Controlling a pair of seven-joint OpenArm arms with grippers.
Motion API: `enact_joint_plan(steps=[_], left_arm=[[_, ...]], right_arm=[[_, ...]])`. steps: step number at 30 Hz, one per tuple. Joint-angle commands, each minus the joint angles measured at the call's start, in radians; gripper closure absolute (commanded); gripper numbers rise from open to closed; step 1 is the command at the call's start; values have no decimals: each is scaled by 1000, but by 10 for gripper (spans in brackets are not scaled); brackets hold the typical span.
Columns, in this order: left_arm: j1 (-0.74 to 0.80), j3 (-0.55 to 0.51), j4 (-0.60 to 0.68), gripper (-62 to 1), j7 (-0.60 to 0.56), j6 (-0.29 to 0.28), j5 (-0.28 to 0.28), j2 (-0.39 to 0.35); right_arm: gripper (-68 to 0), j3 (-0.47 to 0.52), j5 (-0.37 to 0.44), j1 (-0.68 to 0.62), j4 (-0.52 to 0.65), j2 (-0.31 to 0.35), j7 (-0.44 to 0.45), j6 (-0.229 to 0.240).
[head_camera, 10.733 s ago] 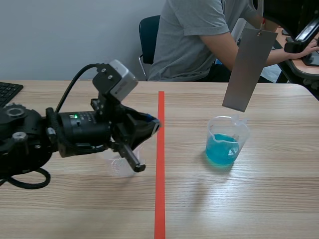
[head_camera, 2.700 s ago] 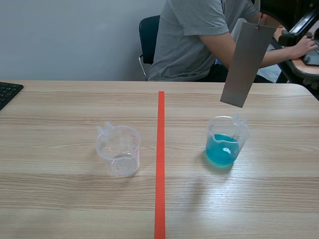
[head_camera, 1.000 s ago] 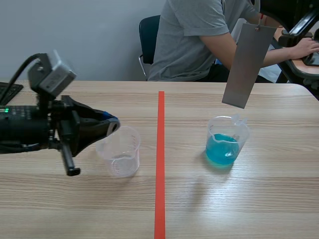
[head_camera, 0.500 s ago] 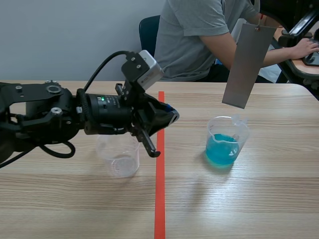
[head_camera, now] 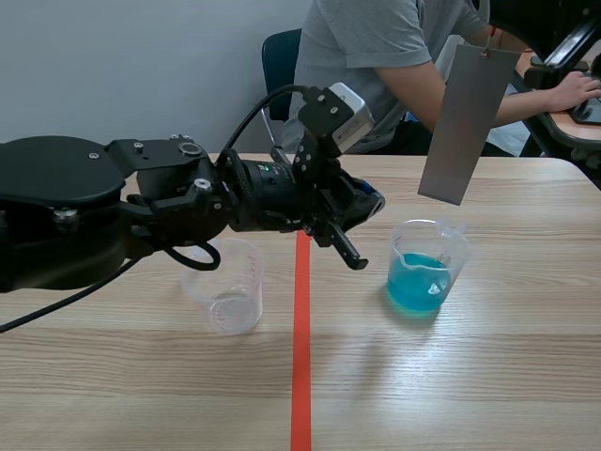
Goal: Do the redox reaction experiment.
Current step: 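Raise the plate and point at it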
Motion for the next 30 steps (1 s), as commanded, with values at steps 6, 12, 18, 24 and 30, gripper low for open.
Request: enact_joint_plan(steps=[6, 12, 18, 24, 30], left_arm=[[-29, -1, -8, -31, 5, 12, 6, 61], [-31, -1, -28, -31, 5, 62, 46, 90], [-31, -1, -32, -31, 8, 79, 46, 99], [-31, -1, -32, -31, 8, 79, 46, 99], [-31, -1, -32, -31, 7, 79, 42, 99]], right_arm=[[-13, 8, 12, 14, 4, 16, 18, 5], [-13, 8, 12, 14, 4, 16, 18, 5], [-13, 8, 12, 14, 4, 16, 18, 5], [-13, 8, 12, 14, 4, 16, 18, 5], [-13, 8, 12, 14, 4, 16, 18, 5]])
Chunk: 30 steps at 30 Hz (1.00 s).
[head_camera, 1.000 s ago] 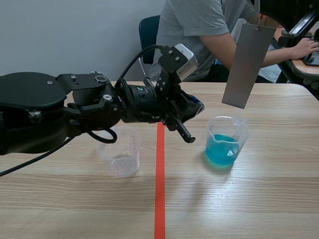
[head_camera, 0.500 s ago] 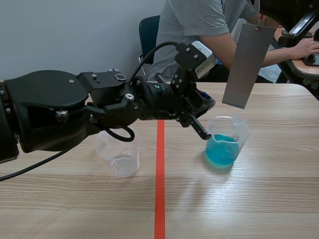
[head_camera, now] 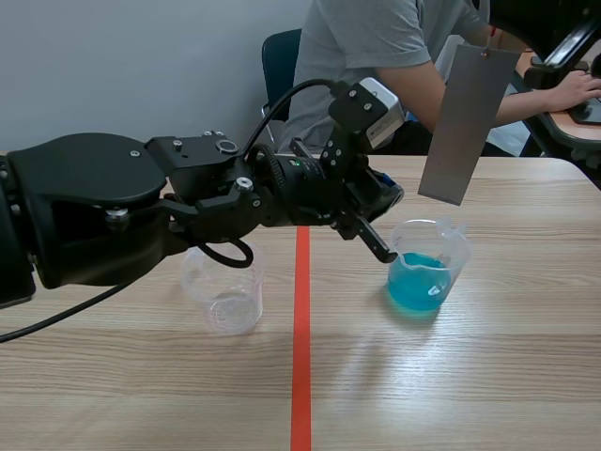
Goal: Do the redox reaction experiment.
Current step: 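Raise the plate and point at it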
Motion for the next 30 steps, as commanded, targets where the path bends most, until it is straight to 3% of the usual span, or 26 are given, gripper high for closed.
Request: enact_joint_plan(steps=[1, 21, 25, 30], left_arm=[[-19, -1, 11, -31, -12, 2, -10, 16], [-6, -6, 14, -31, -14, -7, -23, -18], [33, -51, 71, -32, -44, -7, -47, -122], [137, -151, 213, -32, -128, -7, -76, -347]], right_arm=[[-13, 8, 11, 14, 4, 16, 18, 5], [-13, 8, 11, 14, 4, 16, 18, 5], [-13, 8, 11, 14, 4, 16, 18, 5], [-13, 8, 12, 14, 4, 16, 18, 5]])
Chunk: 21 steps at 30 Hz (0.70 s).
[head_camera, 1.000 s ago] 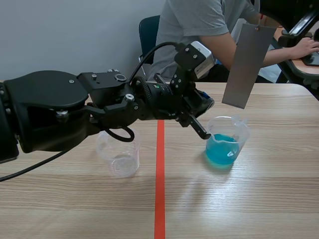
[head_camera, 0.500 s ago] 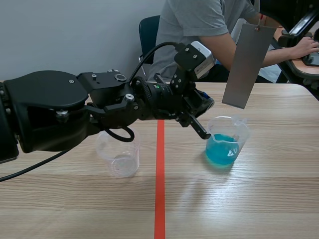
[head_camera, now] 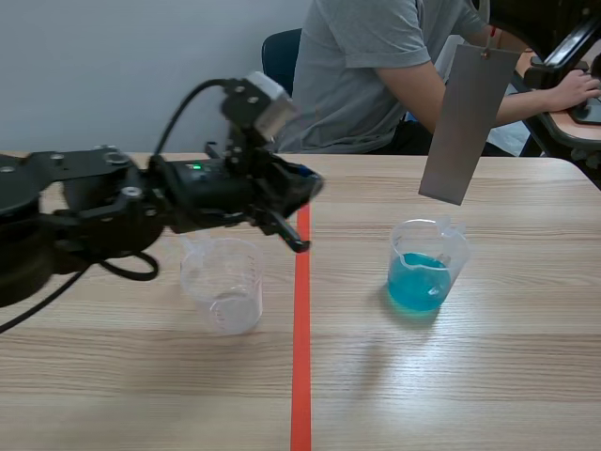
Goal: Do the redox reaction experiment.
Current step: 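Raise the plate and point at it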
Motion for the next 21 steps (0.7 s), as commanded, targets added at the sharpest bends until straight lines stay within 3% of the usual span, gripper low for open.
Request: enact_joint_plan(steps=[1, 7, 11, 16, 21], left_arm=[[38, -48, 58, -32, -32, -1, -4, -85], [280, -234, 186, -32, -135, -1, -13, -358], [482, -372, 204, -31, -166, 0, -34, -478], [775, -576, 203, -31, -164, 5, -44, -546], [1072, -806, 203, -31, -164, 11, -43, -526]], right_arm=[[-13, 8, 12, 14, 4, 16, 19, 5], [-13, 8, 12, 14, 4, 16, 19, 5], [-13, 8, 12, 14, 4, 16, 19, 5], [-13, 8, 12, 15, 4, 16, 19, 5], [-13, 8, 12, 15, 4, 16, 19, 5]])
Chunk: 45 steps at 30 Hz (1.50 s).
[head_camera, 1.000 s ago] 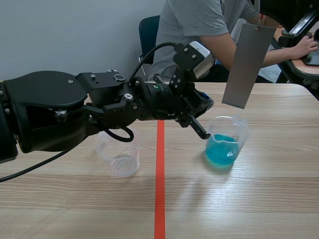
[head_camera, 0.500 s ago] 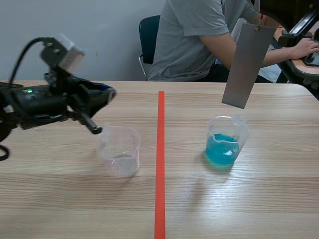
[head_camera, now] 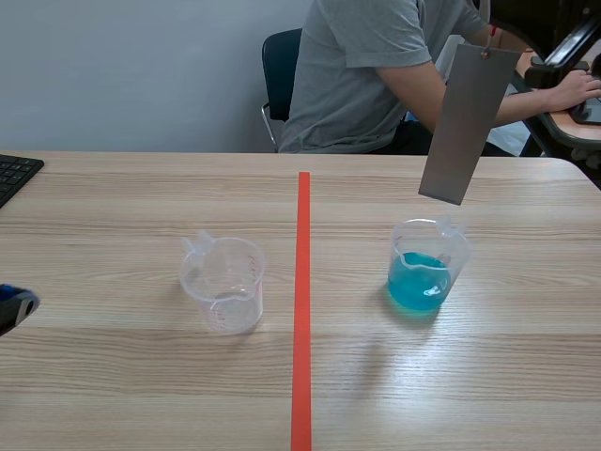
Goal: Do the redox reaction experiment.
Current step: 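Raise the plate and point at it, then put the plate into the left beaker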
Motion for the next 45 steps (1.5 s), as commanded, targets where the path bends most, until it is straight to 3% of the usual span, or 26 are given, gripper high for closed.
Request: enact_joint_plan(steps=[1, 5, 9, 21, 34, 40, 45], left_arm=[[56, -49, 5, -32, -10, 1, 0, 35], [228, -195, 5, -31, -10, 1, 5, 116], [341, -276, 5, -31, -11, 1, 5, 203], [439, -295, -4, -31, -6, 1, 6, 362], [439, -295, -4, -31, -5, 1, 5, 384], [439, -295, -4, -31, -2, 0, 5, 385], [439, -295, -4, -31, -2, 0, 5, 385]], right_arm=[[-13, 8, 11, 15, 4, 16, 18, 5], [-13, 8, 11, 17, 4, 16, 18, 5], [-13, 8, 12, 18, 4, 16, 19, 5], [-13, 7, 15, 23, 4, 16, 18, 5], [-13, -108, 18, 110, 4, 8, 11, -4], [-13, -174, 13, 167, 4, -56, -8, -14], [-13, -259, -40, 215, 4, -134, -32, -22]])
